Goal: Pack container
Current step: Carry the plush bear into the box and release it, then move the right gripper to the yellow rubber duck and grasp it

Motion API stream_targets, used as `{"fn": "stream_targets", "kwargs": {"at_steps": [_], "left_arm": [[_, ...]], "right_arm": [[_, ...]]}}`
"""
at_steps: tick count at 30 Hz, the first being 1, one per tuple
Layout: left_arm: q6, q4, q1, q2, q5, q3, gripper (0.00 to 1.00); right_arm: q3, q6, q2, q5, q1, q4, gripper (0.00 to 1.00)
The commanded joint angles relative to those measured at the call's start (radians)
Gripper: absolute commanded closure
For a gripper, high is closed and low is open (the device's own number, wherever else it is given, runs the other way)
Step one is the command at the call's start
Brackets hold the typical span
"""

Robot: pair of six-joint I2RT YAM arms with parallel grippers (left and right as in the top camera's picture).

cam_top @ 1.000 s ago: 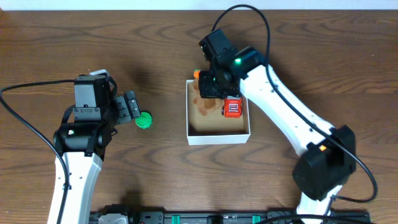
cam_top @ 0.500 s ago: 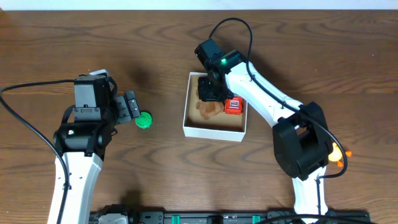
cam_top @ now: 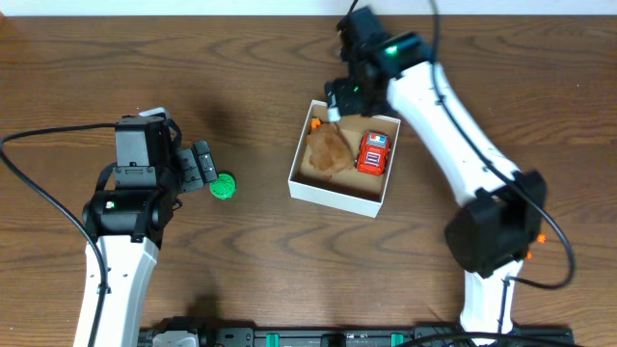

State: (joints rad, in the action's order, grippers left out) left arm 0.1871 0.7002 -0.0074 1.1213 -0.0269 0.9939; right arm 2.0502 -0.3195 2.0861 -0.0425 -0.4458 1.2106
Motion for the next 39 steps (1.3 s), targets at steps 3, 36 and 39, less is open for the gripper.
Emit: {"fn": "stream_targets", "kwargs": {"at_steps": [3,36,39], "left_arm": [[0.010,0.002,0.004,0.001,-0.008,0.022,0.02],[0.010,0.002,0.004,0.002,-0.008,0.022,0.02],[0.010,0.002,0.004,0.002,-0.008,0.022,0.02]], "right_arm": [[0.075,-0.016,-0.153,0.074,0.139,0.098,0.14],[-0.946,-0.179,-0.418,0.036,0.598,-0.139,0.04],[-1.015,-0.177,-0.445,0.045,0.598,-0.192,0.04]]}}
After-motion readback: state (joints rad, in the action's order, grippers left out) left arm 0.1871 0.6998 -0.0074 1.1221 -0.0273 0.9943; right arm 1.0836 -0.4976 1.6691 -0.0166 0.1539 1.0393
